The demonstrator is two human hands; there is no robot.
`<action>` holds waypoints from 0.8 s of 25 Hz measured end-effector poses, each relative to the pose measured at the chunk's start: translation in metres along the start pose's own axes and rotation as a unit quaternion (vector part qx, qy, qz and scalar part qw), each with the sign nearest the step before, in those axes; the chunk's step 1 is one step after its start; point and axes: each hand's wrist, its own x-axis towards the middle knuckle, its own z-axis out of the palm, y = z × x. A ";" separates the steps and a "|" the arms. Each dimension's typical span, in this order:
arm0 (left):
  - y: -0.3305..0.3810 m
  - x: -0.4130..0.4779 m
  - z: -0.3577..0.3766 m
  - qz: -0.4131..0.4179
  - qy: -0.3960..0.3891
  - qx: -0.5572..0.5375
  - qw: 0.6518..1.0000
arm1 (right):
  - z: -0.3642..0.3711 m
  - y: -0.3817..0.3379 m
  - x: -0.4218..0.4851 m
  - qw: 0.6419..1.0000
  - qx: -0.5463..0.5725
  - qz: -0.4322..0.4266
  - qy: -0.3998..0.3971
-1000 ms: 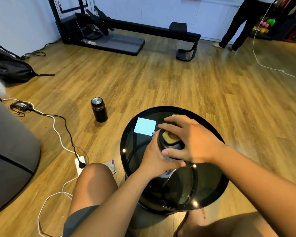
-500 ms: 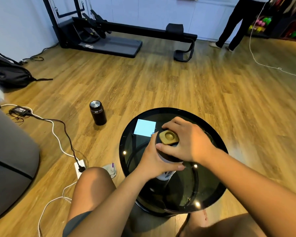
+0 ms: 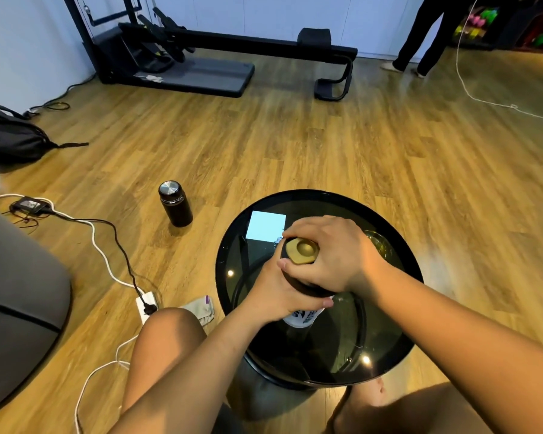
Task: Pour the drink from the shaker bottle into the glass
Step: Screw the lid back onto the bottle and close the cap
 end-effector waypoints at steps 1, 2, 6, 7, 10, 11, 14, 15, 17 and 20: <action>0.000 0.000 0.000 0.003 0.002 0.004 1.000 | 0.001 0.000 0.000 1.000 0.001 0.009 0.003; 0.000 0.001 0.000 0.005 0.004 0.008 1.000 | 0.002 0.000 0.000 1.000 0.002 0.018 0.007; -0.002 0.001 0.001 0.000 0.018 0.017 1.000 | 0.006 -0.002 0.000 0.999 -0.005 0.042 0.027; -0.002 0.001 0.002 0.000 0.021 0.018 1.000 | 0.008 -0.003 0.000 0.998 -0.006 0.049 0.031; 0.002 0.000 0.005 -0.003 0.024 0.018 1.000 | 0.010 -0.004 0.000 0.997 -0.010 0.069 0.041; 0.004 -0.001 0.005 -0.001 0.024 0.015 1.000 | 0.011 -0.005 0.000 0.996 -0.013 0.074 0.045; 0.005 -0.002 0.006 0.003 0.027 0.008 1.000 | 0.011 -0.007 -0.001 0.995 -0.011 0.087 0.054; 0.006 -0.002 0.007 0.003 0.028 0.006 1.000 | 0.011 -0.007 -0.001 0.994 -0.010 0.090 0.058; 0.006 -0.003 0.008 0.007 0.031 0.005 0.999 | 0.012 -0.008 -0.001 0.993 -0.007 0.097 0.067; 0.006 -0.003 0.009 0.009 0.038 0.004 0.999 | 0.015 -0.009 -0.001 0.991 -0.007 0.105 0.083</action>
